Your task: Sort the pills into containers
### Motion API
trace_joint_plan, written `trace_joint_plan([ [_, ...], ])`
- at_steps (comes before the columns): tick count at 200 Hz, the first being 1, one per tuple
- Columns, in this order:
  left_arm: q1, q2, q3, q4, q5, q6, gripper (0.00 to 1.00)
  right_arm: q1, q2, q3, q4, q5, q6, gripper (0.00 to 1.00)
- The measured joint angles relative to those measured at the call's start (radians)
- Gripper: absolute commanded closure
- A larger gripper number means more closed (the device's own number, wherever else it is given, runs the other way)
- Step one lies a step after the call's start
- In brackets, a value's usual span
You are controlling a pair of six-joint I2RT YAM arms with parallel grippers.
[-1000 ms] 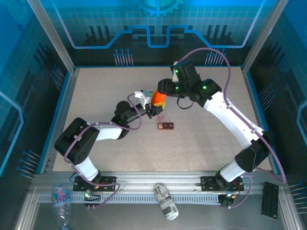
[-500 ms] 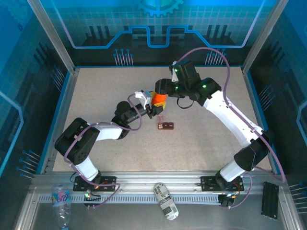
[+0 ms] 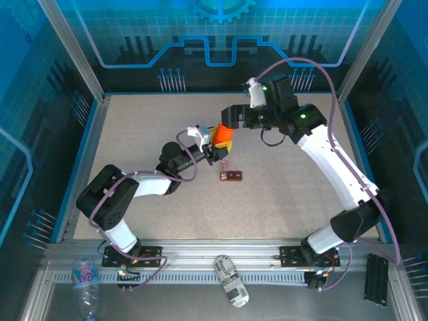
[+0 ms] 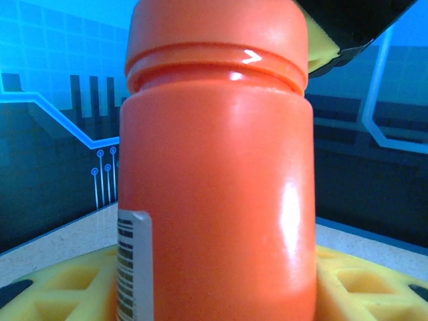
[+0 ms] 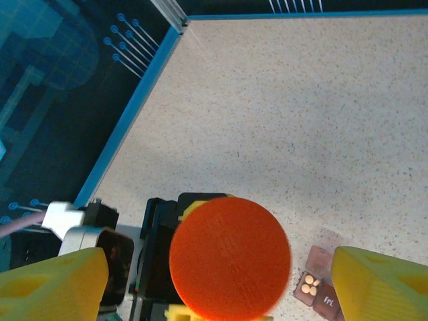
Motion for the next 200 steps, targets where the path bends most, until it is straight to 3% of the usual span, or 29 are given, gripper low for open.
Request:
trace_joint_plan([
  [44,0.0,0.0,0.004,0.036,0.034,-0.113,1.0,-0.119,-0.067,-0.036,0.04,-0.209,-0.194,0.13],
  [84,0.0,-0.001,0.004,0.038,0.055,-0.179,1.0,-0.135,-0.037,-0.035,0.056,-0.357,-0.264,0.12],
  [200,-0.001,-0.027,0.017,0.033,0.069,-0.209,1.0,-0.101,0.053,-0.034,0.056,-0.393,-0.274,0.16],
])
